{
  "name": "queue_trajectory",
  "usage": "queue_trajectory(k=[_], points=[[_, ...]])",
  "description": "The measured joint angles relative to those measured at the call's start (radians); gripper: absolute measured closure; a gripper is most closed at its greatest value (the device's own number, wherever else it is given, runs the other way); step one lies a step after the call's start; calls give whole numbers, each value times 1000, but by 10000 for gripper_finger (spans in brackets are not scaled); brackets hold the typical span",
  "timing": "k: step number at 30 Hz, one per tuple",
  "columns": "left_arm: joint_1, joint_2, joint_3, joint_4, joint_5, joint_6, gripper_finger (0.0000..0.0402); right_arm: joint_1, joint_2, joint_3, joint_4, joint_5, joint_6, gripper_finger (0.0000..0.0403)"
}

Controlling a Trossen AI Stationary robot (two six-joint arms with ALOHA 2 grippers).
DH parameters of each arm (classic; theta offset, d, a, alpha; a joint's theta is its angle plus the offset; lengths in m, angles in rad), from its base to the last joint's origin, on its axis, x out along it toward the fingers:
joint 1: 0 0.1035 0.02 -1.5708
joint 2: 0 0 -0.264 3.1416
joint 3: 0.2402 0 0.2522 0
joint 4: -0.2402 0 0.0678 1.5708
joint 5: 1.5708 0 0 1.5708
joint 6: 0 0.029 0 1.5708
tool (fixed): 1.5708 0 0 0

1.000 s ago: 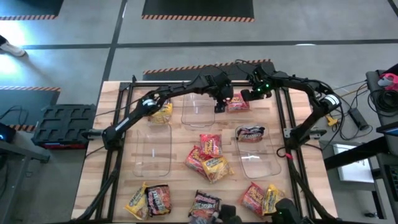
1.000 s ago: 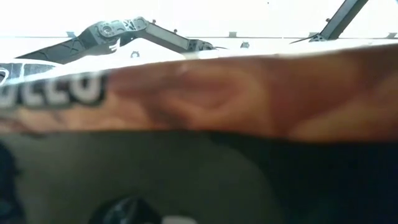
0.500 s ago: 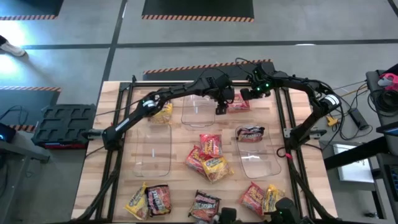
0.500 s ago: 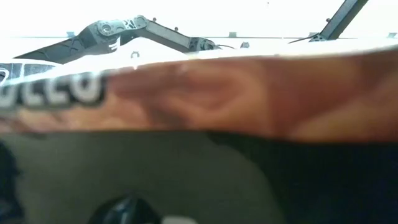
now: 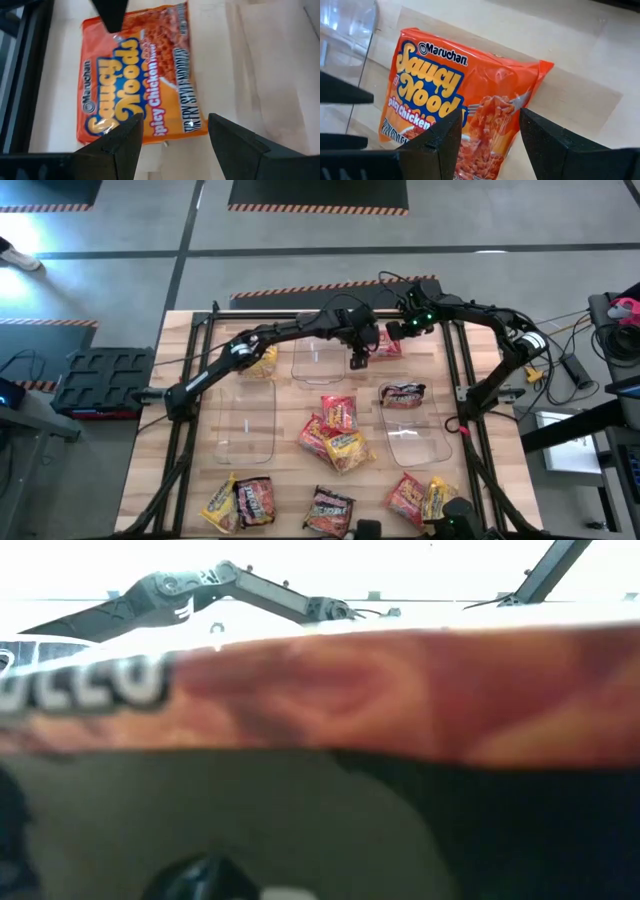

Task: Sort Maruchan noodles
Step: Put the top right orange pack noodle into the top transparent bin

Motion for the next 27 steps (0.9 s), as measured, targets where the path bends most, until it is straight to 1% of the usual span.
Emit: queue_trajectory(k=[7,14,16,27], points=[[0,0,-7,-27,0,-26,196,0,0,0,2,0,-24,218],[-2,60,-4,-28,-1,-25,196,0,0,0,9,0,-36,218],[-6,61,-4,-32,-21,-27,196,0,0,0,9,2,-36,218],[-6,62,-3,-33,-11,-44,196,0,0,0,-13,2,-38,218]])
